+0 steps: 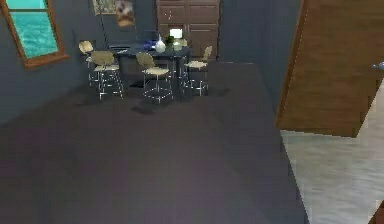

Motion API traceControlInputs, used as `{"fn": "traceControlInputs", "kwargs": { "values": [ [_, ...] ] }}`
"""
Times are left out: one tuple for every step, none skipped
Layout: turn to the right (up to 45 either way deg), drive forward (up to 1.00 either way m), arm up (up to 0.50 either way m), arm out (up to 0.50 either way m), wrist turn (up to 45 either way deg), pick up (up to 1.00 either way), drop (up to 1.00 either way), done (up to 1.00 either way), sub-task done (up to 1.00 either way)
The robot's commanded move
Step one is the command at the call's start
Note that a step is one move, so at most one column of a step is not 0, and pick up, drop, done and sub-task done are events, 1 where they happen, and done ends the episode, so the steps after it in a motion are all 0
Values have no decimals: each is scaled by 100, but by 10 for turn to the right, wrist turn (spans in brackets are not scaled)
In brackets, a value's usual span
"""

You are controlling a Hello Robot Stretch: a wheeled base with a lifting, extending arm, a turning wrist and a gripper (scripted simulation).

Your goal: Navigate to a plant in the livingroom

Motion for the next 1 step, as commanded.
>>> {"fn": "traceControlInputs", "kwargs": {
  "values": [
    [0,100,0,0,0,0,0,0,0]
  ]
}}
